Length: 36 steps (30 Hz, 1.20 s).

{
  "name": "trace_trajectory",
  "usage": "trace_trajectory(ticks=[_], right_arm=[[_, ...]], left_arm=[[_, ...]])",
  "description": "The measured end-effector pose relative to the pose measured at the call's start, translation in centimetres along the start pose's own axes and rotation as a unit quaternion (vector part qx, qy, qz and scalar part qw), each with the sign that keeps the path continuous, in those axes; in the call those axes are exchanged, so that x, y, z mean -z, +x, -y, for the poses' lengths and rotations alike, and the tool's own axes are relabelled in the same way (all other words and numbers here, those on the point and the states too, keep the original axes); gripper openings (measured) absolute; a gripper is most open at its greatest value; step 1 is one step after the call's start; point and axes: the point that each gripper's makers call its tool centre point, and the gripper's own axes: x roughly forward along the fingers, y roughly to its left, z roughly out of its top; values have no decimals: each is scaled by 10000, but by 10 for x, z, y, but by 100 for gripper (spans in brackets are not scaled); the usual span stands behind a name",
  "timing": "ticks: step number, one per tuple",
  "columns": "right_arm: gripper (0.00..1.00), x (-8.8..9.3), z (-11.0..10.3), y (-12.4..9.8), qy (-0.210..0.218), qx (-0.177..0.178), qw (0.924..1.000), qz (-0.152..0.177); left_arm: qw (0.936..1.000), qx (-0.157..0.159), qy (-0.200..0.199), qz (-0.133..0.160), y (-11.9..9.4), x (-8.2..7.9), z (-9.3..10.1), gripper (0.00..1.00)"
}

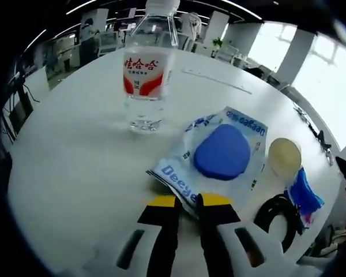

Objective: Arrange the tabletop items into an orderly group along one side of the table until the central work area is clear of visible clutter.

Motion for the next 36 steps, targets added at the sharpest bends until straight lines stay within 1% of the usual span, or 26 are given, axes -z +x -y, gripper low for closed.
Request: trace_trajectory(ticks=[1,4,5,8,9,10,15,17,19,20,21,24,27,29,32,36], right_arm=[[68,1,0,-1,-4,6,10000,-20],[67,5,0,-2,12,2,10000,-63],[67,7,-1,-2,17,-10,10000,-84],[67,10,-4,0,-8,-36,9999,-128],[67,11,-6,1,5,-56,9999,-137],[67,10,-7,2,9,-70,9999,-140],[66,10,-14,6,-20,-167,9998,-143],[66,9,-15,6,-19,-184,9997,-138],[66,10,-15,6,-28,-195,9997,-155],[66,10,-15,5,-31,-199,9997,-163],[66,11,-14,5,-24,-198,9997,-165],[65,14,-12,3,33,-160,9997,-167],[65,17,-11,2,75,-138,9997,-207],[65,16,-11,2,68,-133,9997,-200],[65,14,-11,2,64,-139,9997,-163],[65,15,-10,1,84,-127,9998,-160]], left_arm=[[10000,6,19,27,0,-1,0,9],[9998,68,-141,87,-1,-2,-2,6],[9997,140,-192,102,-2,-2,-1,5],[9994,249,-59,222,-5,-9,1,0],[9995,199,-10,246,-7,-11,0,0],[9992,241,51,299,-8,-13,1,0],[9986,323,-24,429,-12,-19,2,0],[9979,376,-154,502,-15,-22,4,0],[9952,598,-492,602,-18,-28,12,0],[9941,677,-567,625,-21,-30,15,0],[9944,660,-520,635,-23,-31,14,0],[9930,770,-538,717,-30,-38,19,0],[9885,884,-770,951,-39,-48,22,0],[9891,907,-620,977,-42,-50,25,0],[9862,956,-799,1088,-47,-55,25,0],[9850,1003,-773,1173,-54,-60,28,0]])
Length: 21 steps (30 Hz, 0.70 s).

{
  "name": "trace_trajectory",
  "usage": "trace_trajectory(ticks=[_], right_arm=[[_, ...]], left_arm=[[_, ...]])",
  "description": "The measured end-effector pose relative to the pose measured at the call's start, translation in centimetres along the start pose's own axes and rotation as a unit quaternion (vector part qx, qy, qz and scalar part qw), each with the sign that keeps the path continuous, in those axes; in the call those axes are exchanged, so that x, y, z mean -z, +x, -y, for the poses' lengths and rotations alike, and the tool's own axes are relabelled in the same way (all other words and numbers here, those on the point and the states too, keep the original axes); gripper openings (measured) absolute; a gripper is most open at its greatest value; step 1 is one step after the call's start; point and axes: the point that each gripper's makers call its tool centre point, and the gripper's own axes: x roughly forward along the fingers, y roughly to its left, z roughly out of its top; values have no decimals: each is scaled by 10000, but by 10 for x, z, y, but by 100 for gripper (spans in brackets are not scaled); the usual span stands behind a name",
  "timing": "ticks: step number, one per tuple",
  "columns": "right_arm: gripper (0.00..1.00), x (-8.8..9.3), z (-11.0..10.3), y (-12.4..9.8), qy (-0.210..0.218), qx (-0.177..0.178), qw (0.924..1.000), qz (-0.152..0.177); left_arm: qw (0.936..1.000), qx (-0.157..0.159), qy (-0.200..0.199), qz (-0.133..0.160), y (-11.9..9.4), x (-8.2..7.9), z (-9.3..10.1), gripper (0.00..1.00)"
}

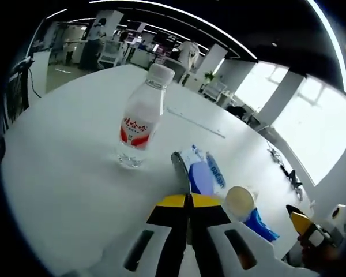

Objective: Arrange the tabletop items into an orderly group along one side of the table until the central work area is clear of visible clutter.

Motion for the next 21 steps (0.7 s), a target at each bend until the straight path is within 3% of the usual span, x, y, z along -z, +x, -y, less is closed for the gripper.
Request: trace_trajectory(ticks=[11,21], right_arm=[[65,5,0,1,-110,-25,9999,-93],[64,7,-5,5,-203,-89,9996,-151]], left_arm=[[9989,340,51,333,-19,-16,22,0],[9980,408,-146,463,-34,-21,22,0]])
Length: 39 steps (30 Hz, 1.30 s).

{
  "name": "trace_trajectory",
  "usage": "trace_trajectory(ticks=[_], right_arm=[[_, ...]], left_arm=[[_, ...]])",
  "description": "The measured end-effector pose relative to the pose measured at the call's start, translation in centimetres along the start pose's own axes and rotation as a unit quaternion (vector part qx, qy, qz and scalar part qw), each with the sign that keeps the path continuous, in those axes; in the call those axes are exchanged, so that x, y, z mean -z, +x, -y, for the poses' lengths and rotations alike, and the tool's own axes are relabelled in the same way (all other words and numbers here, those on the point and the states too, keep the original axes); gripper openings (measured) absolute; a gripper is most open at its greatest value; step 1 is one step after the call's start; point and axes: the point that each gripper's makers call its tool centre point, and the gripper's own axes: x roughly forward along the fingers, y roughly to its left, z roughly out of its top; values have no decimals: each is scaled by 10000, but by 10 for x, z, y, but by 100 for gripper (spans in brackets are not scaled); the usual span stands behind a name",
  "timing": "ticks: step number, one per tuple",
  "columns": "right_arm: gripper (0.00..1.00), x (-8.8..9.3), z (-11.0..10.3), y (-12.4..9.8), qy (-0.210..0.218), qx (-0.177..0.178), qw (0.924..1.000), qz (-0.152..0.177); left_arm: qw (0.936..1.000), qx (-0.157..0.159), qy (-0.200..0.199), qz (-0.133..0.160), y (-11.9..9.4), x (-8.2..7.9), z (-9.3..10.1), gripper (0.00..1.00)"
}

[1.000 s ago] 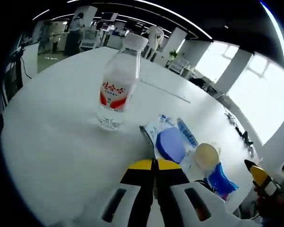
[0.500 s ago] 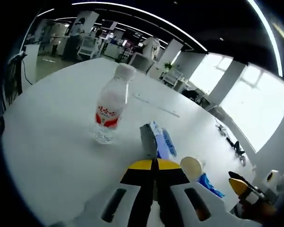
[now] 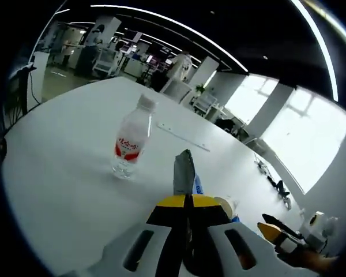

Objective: Arrange the tabletop items into an orderly group along one side of the table until the central work area is clear of visible clutter.

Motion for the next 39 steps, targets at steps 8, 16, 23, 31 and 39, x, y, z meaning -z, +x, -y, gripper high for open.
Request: trace_trajectory(ticks=[8,16,23,31,39], right_arm=[[64,-1,4,0,34,43,10000,17],[64,3,1,-1,29,26,10000,-33],[63,3,1,1,49,22,10000,-44],[63,8,0,3,75,-9,9999,-125],[62,5,4,2,82,42,9999,-97]], left_arm=[[9991,235,-229,252,-15,-21,8,0],[9919,657,-1011,387,-34,-37,16,0],[9795,1106,-1681,91,-51,-23,19,0],[9783,1282,-1590,-338,-57,0,17,0],[9727,1472,-1744,-412,-59,-1,28,0]])
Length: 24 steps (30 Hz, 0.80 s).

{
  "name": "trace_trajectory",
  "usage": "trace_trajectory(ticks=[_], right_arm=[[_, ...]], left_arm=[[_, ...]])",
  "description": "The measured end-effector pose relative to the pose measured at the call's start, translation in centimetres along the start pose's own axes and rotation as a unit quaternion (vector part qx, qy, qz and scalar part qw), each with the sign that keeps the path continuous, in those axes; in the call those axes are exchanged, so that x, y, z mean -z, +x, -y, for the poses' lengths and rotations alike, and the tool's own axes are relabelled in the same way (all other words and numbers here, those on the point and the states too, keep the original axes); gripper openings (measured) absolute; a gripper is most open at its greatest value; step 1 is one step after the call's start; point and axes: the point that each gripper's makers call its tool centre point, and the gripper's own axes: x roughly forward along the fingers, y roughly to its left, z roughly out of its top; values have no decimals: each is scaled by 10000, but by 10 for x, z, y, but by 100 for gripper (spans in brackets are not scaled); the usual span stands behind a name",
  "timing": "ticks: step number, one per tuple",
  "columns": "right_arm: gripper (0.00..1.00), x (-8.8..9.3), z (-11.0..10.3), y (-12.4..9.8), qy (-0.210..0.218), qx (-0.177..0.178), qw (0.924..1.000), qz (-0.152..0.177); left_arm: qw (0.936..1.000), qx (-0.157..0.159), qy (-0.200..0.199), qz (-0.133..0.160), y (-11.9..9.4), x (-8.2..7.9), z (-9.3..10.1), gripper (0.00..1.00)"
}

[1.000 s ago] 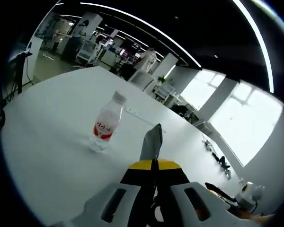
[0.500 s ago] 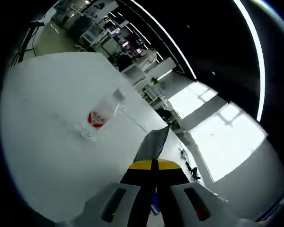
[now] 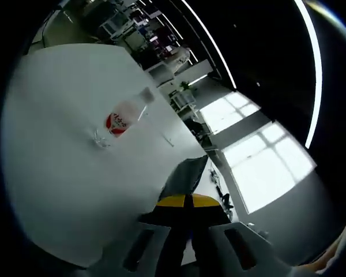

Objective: Arrange the tabletop items into an orderly group along one side of the table until the central work area is clear of visible clutter.

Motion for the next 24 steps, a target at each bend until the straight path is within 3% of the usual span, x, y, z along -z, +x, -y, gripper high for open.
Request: trace_trajectory(ticks=[8,18,24], right_arm=[[62,-1,1,4,-388,-51,9992,-113],[62,-1,-2,7,-421,-109,9989,-156],[60,7,-3,8,-374,-130,9985,-370]], left_arm=[[9991,-260,105,-321,-4,20,-21,0],[9986,-422,37,-306,-5,20,-38,0],[9968,-671,162,-393,-2,23,-59,0]])
